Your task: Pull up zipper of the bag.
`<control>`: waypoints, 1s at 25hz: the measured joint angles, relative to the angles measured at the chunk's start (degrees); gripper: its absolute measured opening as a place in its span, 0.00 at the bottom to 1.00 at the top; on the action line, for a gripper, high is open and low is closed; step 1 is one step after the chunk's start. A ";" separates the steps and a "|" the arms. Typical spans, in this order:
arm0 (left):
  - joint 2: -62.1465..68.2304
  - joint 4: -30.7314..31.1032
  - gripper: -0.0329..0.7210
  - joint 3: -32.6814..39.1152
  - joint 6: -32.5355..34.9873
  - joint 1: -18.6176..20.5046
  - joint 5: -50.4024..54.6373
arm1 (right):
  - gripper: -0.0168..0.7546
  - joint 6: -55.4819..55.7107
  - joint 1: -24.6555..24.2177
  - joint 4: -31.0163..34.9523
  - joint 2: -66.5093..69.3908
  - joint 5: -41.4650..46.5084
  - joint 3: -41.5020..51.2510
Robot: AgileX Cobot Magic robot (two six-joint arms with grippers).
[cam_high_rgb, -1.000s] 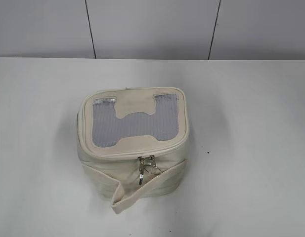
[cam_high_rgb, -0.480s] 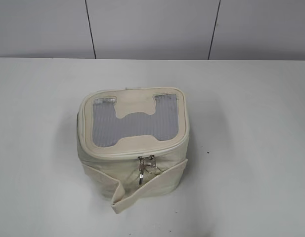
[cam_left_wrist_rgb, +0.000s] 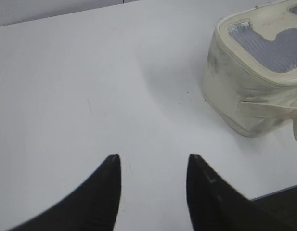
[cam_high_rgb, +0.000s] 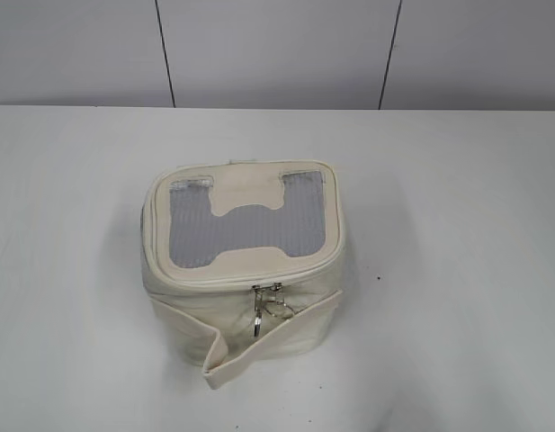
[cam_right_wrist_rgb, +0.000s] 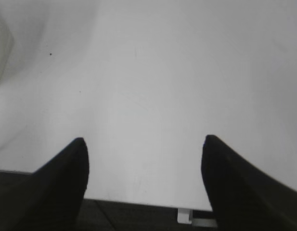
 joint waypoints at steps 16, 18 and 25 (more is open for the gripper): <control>-2.23 -5.11 0.51 1.37 2.14 0.00 0.00 | 0.76 -1.79 0.06 1.25 -7.89 -0.89 0.95; -2.23 -5.11 0.51 1.37 2.14 0.00 -0.01 | 0.76 -1.79 0.06 1.25 -7.89 -0.89 0.95; -2.23 -5.22 0.51 1.37 2.14 0.00 -0.06 | 0.76 -1.81 0.06 1.25 -7.89 -0.95 0.95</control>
